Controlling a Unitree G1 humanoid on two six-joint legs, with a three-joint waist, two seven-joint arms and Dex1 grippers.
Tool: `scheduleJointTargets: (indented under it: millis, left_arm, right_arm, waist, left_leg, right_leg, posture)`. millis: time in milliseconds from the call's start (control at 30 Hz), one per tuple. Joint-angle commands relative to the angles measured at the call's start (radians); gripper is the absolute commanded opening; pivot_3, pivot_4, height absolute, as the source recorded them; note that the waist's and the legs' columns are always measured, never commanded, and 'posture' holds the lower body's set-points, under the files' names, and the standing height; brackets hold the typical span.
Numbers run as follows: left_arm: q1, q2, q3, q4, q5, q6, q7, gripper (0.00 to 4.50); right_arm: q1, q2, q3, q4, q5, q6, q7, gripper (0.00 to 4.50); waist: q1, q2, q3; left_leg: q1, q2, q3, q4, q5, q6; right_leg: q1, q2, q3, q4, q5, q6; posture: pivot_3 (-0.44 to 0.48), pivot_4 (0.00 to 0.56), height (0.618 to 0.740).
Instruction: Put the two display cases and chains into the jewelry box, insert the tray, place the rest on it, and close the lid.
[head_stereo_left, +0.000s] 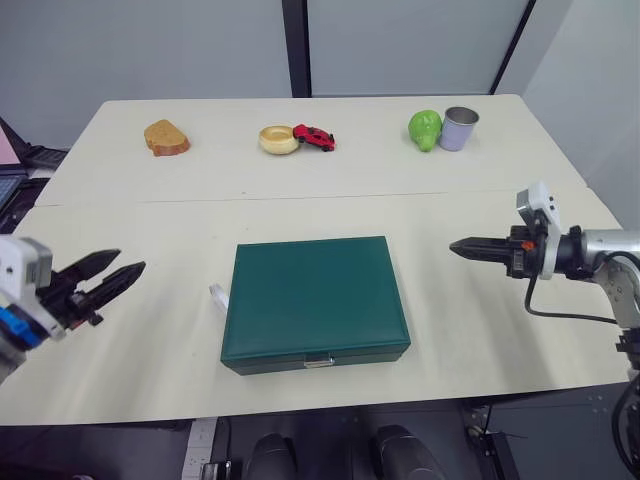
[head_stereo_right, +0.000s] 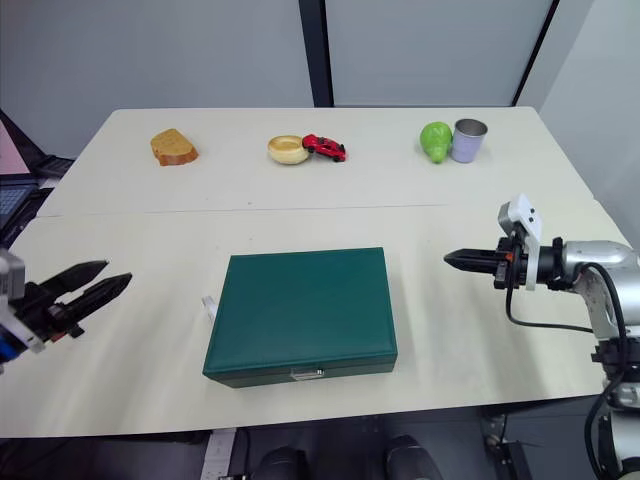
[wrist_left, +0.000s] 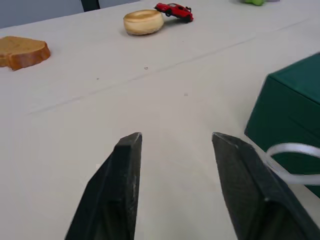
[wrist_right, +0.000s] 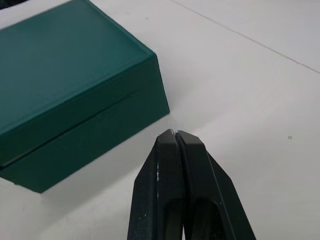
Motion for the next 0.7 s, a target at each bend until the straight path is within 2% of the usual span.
scheduleJointTargets:
  millis: [33, 100, 133, 300, 700]
  left_arm:
    - [-0.047, -0.013, -0.045, 0.011, 0.007, 0.027, -0.018, 3.79]
    - [-0.064, -0.024, -0.064, 0.021, 0.03, 0.028, -0.007, 4.41]
    - [-0.068, -0.027, -0.068, 0.025, 0.039, 0.029, -0.002, 4.46]
    - [-0.052, -0.033, -0.09, 0.076, 0.152, -0.041, 0.029, 4.46]
    - [-0.014, -0.047, -0.057, 0.035, 0.121, 0.043, -0.001, 4.46]
  right_arm:
    - [0.035, -0.019, -0.064, -0.01, 0.013, -0.031, -0.031, 0.0]
    - [0.065, -0.02, -0.074, 0.012, -0.004, -0.059, -0.043, 0.0]
    - [0.077, -0.02, -0.078, 0.02, -0.008, -0.07, -0.048, 0.0]
    - [0.162, -0.012, -0.13, 0.097, -0.013, -0.157, -0.08, 0.0]
    - [0.165, -0.023, -0.114, 0.099, -0.031, -0.193, -0.085, 0.0]
  waist:
    - [0.0, 0.0, 0.0]
    - [-0.003, 0.0, 0.0]
    - [-0.005, 0.0, 0.0]
    - [-0.003, 0.0, 0.0]
    - [0.0, 0.0, 0.0]
  left_leg:
    - [0.0, 0.0, 0.0, 0.0, 0.0, 0.0]
    - [0.0, 0.001, 0.0, 0.001, 0.0, 0.0]
    - [0.0, 0.001, 0.0, 0.001, 0.0, 0.0]
    - [0.0, 0.0, 0.0, 0.001, 0.0, 0.0]
    - [0.0, 0.001, 0.0, 0.0, 0.0, 0.0]
  right_leg:
    - [0.0, 0.0, 0.0, 0.0, 0.0, 0.0]
    - [-0.001, 0.0, 0.0, 0.0, 0.0, 0.0]
    - [-0.001, 0.001, 0.0, 0.0, 0.0, 0.0]
    - [-0.001, 0.0, 0.0, 0.0, 0.0, 0.0]
    - [0.0, 0.0, 0.0, 0.001, 0.0, 0.0]
  posture:
    - [0.0, 0.15, 0.74]
    - [0.0, 0.15, 0.74]
    - [0.0, 0.15, 0.74]
    - [0.0, 0.15, 0.74]
    - [0.0, 0.15, 0.74]
